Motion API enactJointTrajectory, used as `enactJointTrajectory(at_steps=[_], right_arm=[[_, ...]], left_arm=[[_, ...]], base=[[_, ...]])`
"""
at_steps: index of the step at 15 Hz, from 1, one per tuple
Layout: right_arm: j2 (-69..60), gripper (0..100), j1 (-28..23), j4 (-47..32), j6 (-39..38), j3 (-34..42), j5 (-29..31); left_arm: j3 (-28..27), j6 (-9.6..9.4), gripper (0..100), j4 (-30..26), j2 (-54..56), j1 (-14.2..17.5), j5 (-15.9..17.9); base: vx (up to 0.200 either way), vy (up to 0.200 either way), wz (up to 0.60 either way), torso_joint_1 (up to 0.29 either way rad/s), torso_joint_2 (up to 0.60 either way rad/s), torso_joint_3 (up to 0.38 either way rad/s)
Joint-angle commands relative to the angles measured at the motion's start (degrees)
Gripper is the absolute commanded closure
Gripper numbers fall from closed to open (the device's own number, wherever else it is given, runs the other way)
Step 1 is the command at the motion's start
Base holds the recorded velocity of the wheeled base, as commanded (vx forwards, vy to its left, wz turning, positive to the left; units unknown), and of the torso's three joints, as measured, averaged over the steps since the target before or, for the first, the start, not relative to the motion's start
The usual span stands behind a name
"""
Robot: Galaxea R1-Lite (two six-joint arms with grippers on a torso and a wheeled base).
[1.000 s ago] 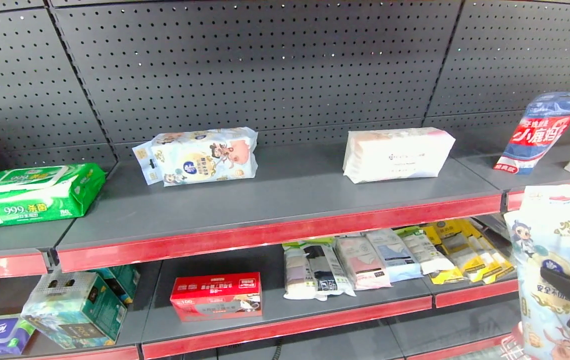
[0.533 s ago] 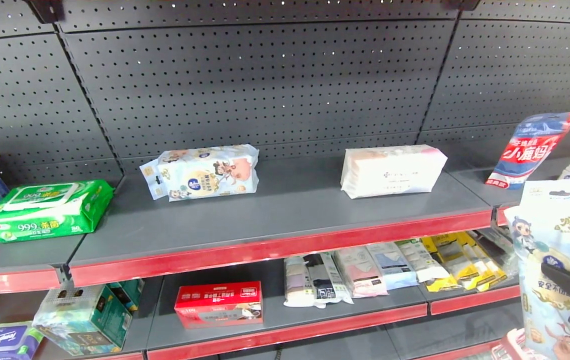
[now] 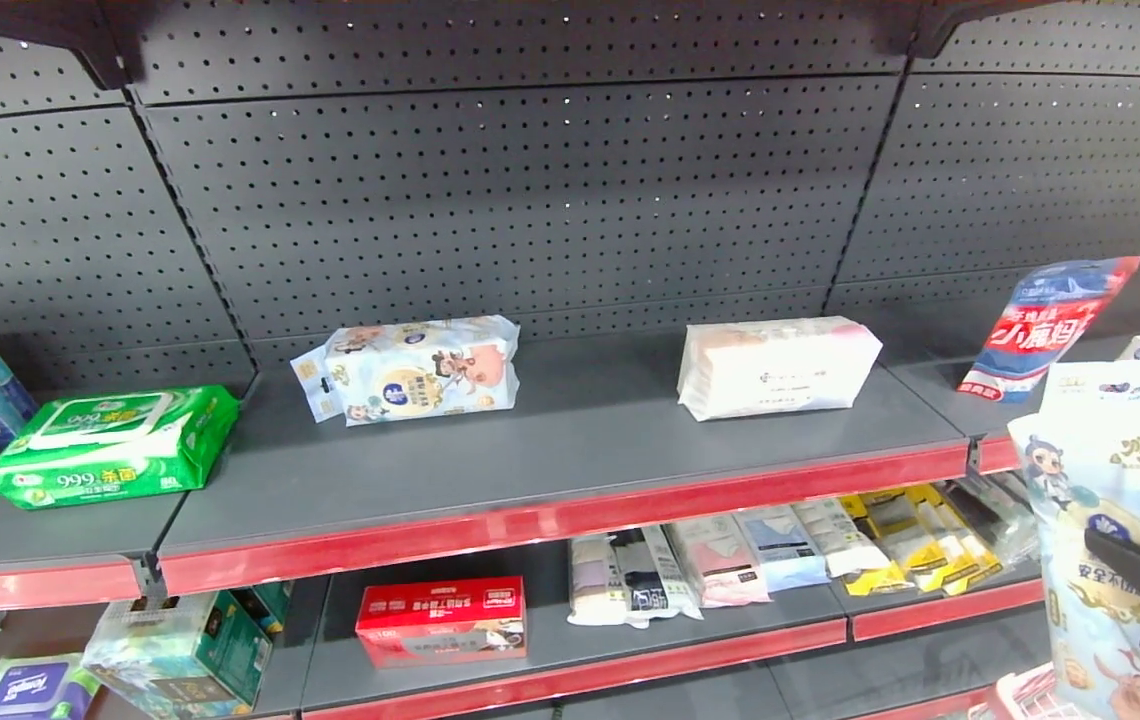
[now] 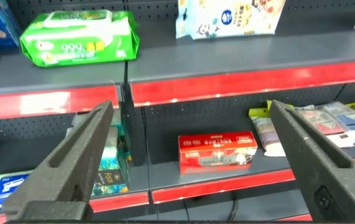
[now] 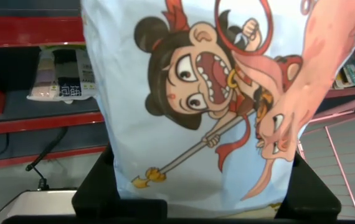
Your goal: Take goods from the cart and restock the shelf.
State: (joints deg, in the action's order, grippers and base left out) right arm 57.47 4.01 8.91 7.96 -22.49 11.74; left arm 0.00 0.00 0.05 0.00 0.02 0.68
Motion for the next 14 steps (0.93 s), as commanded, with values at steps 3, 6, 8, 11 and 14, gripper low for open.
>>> enactJointTrajectory(at_steps=[3, 6, 8, 11, 14], right_arm=[[0.2, 100, 0.0, 0.1, 0.7, 0.3, 0.0], [0.2, 100, -0.2, 0.1, 1.0, 0.4, 0.0], [0.5, 100, 0.0, 0.1, 0.8, 0.1, -1.4], [1.9, 100, -0.3, 0.6, 0.7, -0.9, -8.2], [1.8, 100, -0.7, 3.5, 0.3, -0.2, -12.4]], left_arm=[[0.0, 0.0, 0, 0.0, 0.0, 0.0, 0.0], [0.0, 0.0, 0, 0.0, 0.0, 0.1, 0.0], [0.0, 0.0, 0, 0.0, 0.0, 0.0, 0.0], [0.0, 0.0, 0, 0.0, 0.0, 0.1, 0.0], [0.0, 0.0, 0, 0.0, 0.0, 0.1, 0.0]], base=[[0.0, 0.0, 0.0, 0.175, -0.34, -0.183], [0.0, 0.0, 0.0, 0.086, -0.2, -0.091], [0.0, 0.0, 0.0, 0.0, 0.0, 0.0], [0.0, 0.0, 0.0, 0.0, 0.0, 0.0], [0.0, 0.0, 0.0, 0.0, 0.0, 0.0]])
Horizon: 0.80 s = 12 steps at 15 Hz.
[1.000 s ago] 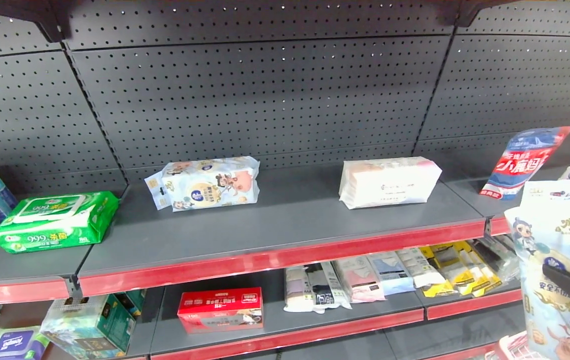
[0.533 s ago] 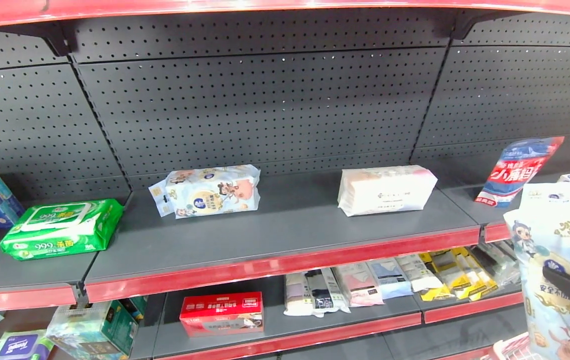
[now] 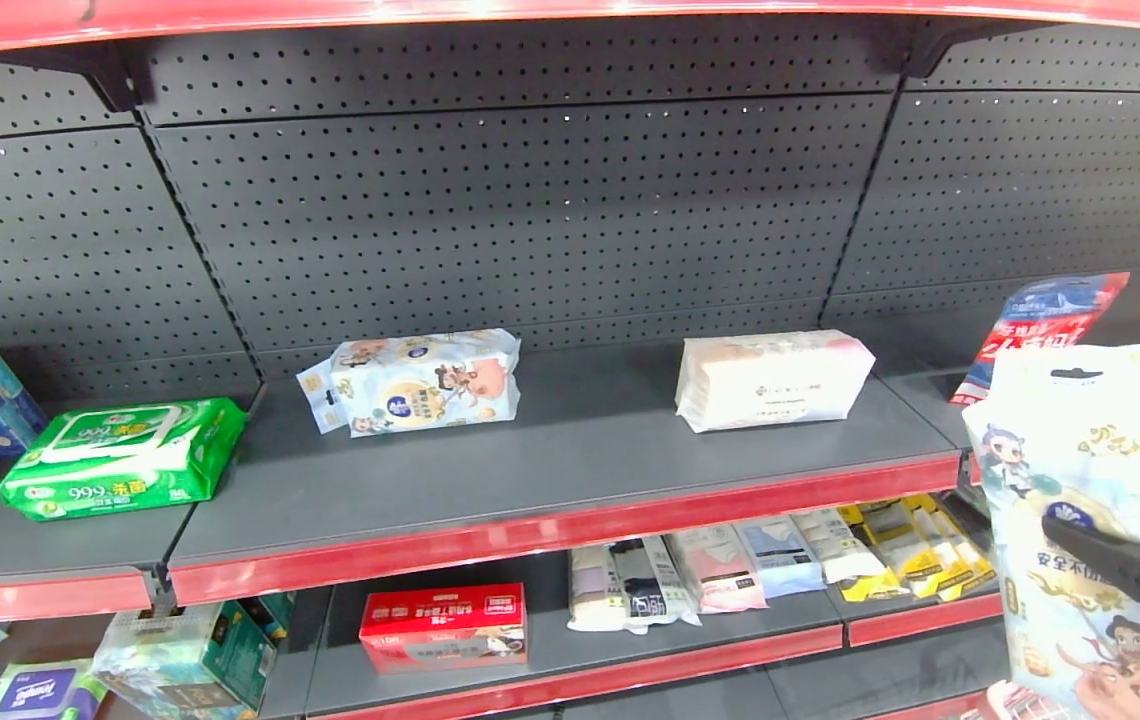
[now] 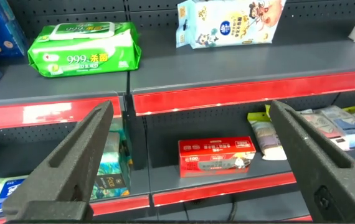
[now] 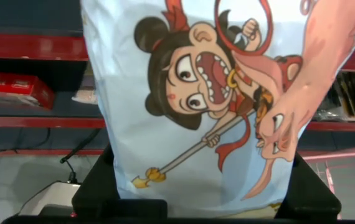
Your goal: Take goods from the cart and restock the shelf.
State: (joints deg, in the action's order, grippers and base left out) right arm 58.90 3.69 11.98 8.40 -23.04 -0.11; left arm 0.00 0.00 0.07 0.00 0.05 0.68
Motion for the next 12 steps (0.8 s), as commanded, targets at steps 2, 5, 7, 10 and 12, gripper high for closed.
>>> enactJointTrajectory(at_steps=[2, 5, 7, 10, 12], right_arm=[[0.2, 100, -1.7, 2.6, 0.3, 0.8, -1.4], [0.0, 100, -2.4, 3.0, 0.3, 0.0, -0.9], [-1.7, 100, -4.7, 3.0, 0.5, -0.8, -0.9], [-6.0, 100, -4.7, 2.6, 1.4, -1.5, -0.9], [-6.4, 100, -4.8, 2.5, 3.7, -2.8, -0.9]], left_arm=[[0.0, 0.0, 0, 0.0, 0.0, 0.0, 0.0], [0.0, 0.0, 0, 0.0, 0.0, 0.0, 0.0], [0.0, -0.18, 0, 0.0, 0.0, 0.0, 0.1], [0.0, -0.18, 0, 0.0, 0.0, 0.0, 0.1], [0.0, -0.09, 0, 0.0, 0.0, 0.0, 0.1]], base=[[0.0, 0.0, 0.0, 0.0, 0.0, 0.0], [0.0, 0.0, 0.0, 0.0, 0.0, 0.0], [0.0, 0.0, 0.0, 0.0, 0.0, 0.0], [0.0, 0.0, 0.0, 0.0, 0.0, 0.0], [0.0, 0.0, 0.0, 0.0, 0.0, 0.0]])
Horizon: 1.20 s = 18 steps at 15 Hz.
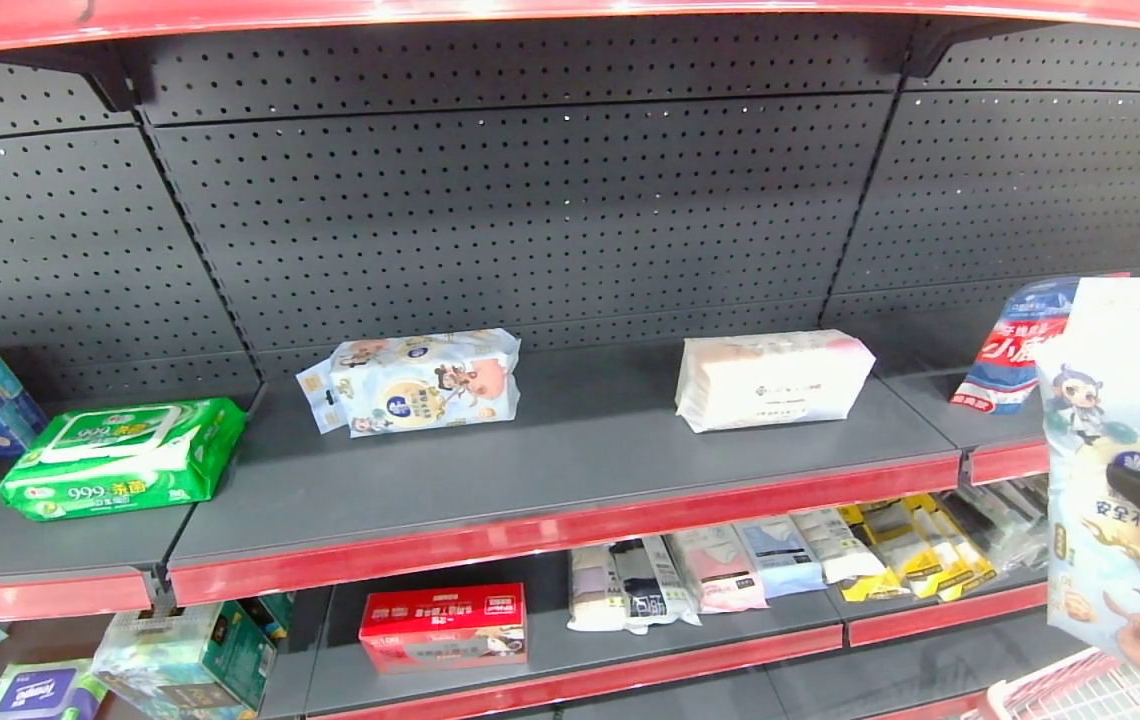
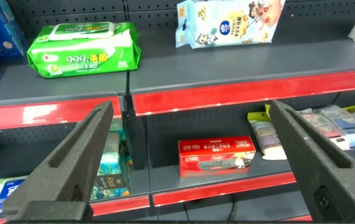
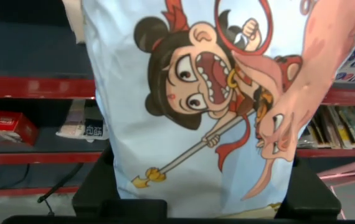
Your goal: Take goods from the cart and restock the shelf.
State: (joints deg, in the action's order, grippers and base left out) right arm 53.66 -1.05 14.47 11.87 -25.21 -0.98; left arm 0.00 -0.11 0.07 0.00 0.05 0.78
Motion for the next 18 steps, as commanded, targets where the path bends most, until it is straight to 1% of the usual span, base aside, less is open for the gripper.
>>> enactJointTrajectory(at_steps=[1, 4, 7, 14, 15, 18], right_arm=[[-0.8, 100, -0.1, -0.1, 0.7, -1.9, 0.0], [-0.4, 100, -0.1, -0.1, 0.8, -1.7, 0.1], [-0.7, 100, -0.1, -0.1, 0.8, -1.1, 0.1], [-0.8, 100, -0.6, -0.1, 0.7, -0.9, 0.5], [-0.7, 100, -1.9, 0.0, 1.6, 0.1, 1.3], [-0.8, 100, -2.2, 0.5, 3.4, 0.3, 1.5]], left_arm=[[0.0, -0.07, 0, 0.0, 0.0, 0.0, 0.0], [0.0, -0.07, 0, 0.0, 0.0, 0.0, 0.0], [0.0, -0.15, 0, 0.1, 0.0, 0.0, 0.0], [0.0, 0.11, 0, 0.0, 0.0, 0.0, 0.0], [0.0, 0.11, 0, 0.0, 0.0, 0.0, 0.0], [0.0, -0.15, 0, 0.0, -0.6, 0.0, 0.0]], base=[[0.0, 0.0, 0.0, 0.0, 0.0, 0.0], [0.0, 0.0, 0.0, 0.0, 0.0, 0.0], [0.2, 0.0, 0.0, 0.001, 0.0, 0.002], [0.0, 0.0, 0.0, 0.0, 0.0, 0.0], [0.0, 0.0, 0.0, 0.0, 0.0, 0.0], [0.0, 0.0, 0.0, 0.0, 0.0, 0.0]])
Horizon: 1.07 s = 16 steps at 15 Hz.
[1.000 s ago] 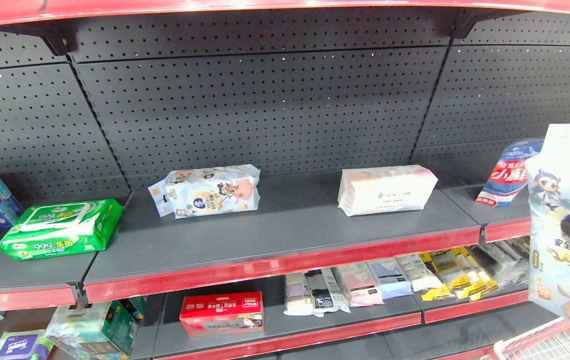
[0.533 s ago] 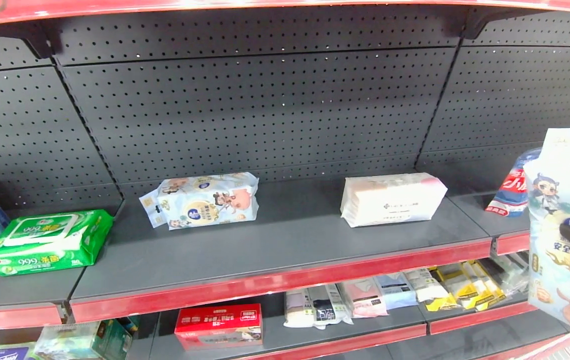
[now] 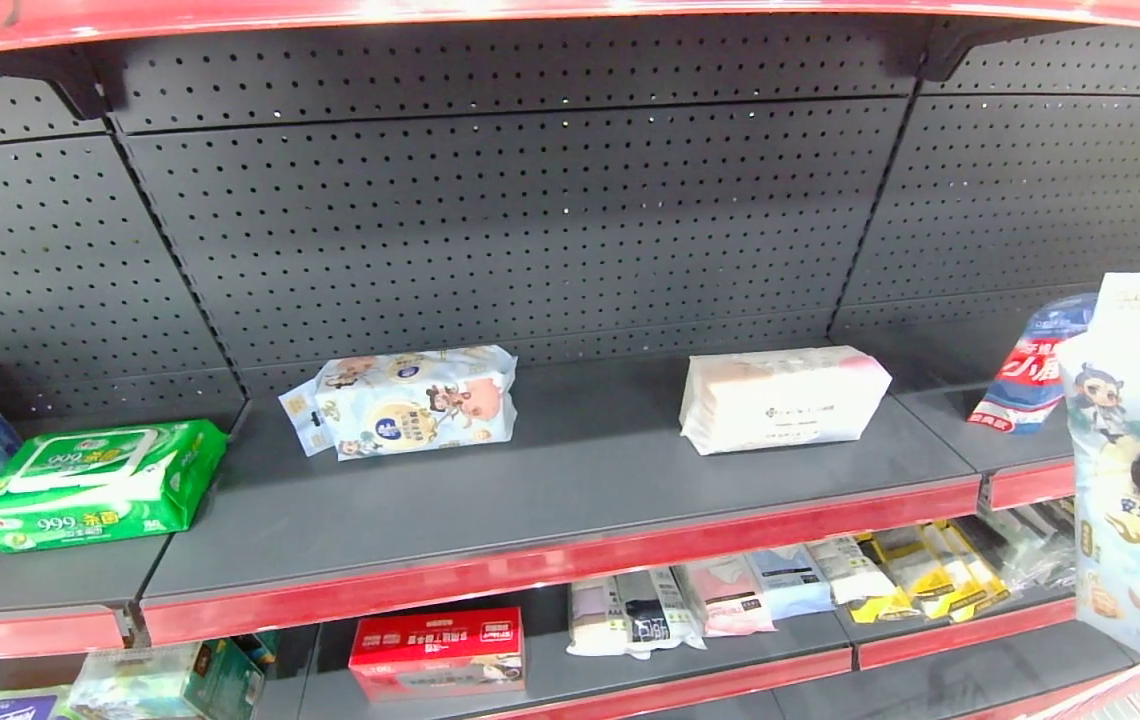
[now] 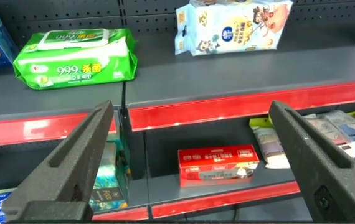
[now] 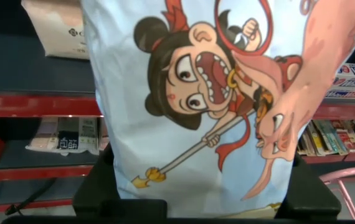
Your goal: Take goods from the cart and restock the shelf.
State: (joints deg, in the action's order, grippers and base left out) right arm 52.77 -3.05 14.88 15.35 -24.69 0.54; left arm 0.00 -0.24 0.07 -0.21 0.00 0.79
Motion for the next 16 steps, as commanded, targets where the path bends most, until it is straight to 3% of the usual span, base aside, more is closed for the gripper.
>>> enactJointTrajectory(at_steps=[1, 3, 4, 5, 6, 8, 10, 12, 13, 14, 16], right_arm=[[0.6, 100, -0.2, 0.1, -0.2, -0.7, 0.0], [1.0, 100, -0.2, 0.1, -0.6, -3.0, 0.0], [1.2, 100, -0.1, 0.1, -0.5, -3.5, 0.0], [1.3, 100, -0.1, 0.1, -0.3, -3.5, 0.1], [1.4, 100, -0.1, 0.0, -0.3, -3.3, 0.2], [1.0, 100, -0.2, 0.0, -0.1, -3.2, 0.4], [0.2, 100, -0.3, -0.6, -0.1, -2.6, 0.8], [3.0, 100, -2.4, -0.5, -0.1, -3.4, 0.6], [4.4, 100, -2.7, 0.0, -0.1, -4.1, 0.6], [5.0, 100, -2.7, 0.0, -0.1, -4.7, 0.4], [6.1, 100, -2.4, 0.0, -0.1, -5.1, 0.2]], left_arm=[[0.0, -0.2, 0, 0.1, -0.4, 0.1, -0.2], [-0.2, -2.48, 0, 0.1, -0.5, 0.6, -0.4], [-6.6, -2.13, 0, 0.0, -4.5, 0.1, -0.5], [-20.1, 2.97, 0, 0.1, -21.5, -1.2, -0.9], [-27.2, 8.51, 0, 0.1, -31.1, -1.2, -0.8], [-27.7, 6.57, 0, 1.2, -39.7, -1.2, -0.8], [-27.7, 6.22, 0, 1.7, -45.8, 0.2, -1.1], [-27.0, 3.67, 0, 4.8, -55.3, 5.5, 2.4], [-26.7, 0.95, 0, 7.1, -59.3, 7.7, 7.8], [-26.3, -3.36, 0, 8.5, -62.8, 10.7, 13.1], [-23.6, -17.33, 0, 11.9, -70.8, 18.9, 26.2]], base=[[0.0, 0.0, 0.0, 0.0, 0.0, 0.0], [0.0, 0.0, 0.0, 0.0, 0.0, 0.0], [0.0, 0.0, 0.0, 0.0, 0.0, 0.0], [0.0, 0.0, 0.0, 0.0, 0.0, 0.0], [0.0, 0.0, 0.0, 0.0, 0.0, 0.0], [0.0, 0.0, 0.0, 0.0, 0.0, 0.0], [0.0, 0.0, 0.0, 0.0, 0.0, 0.0], [0.0, 0.0, 0.0, 0.0, 0.0, 0.0], [0.0, 0.0, 0.0, 0.0, 0.0, 0.0], [0.0, 0.0, 0.0, 0.0, 0.0, 0.0], [0.0, 0.0, 0.0, 0.0, 0.0, 0.0]])
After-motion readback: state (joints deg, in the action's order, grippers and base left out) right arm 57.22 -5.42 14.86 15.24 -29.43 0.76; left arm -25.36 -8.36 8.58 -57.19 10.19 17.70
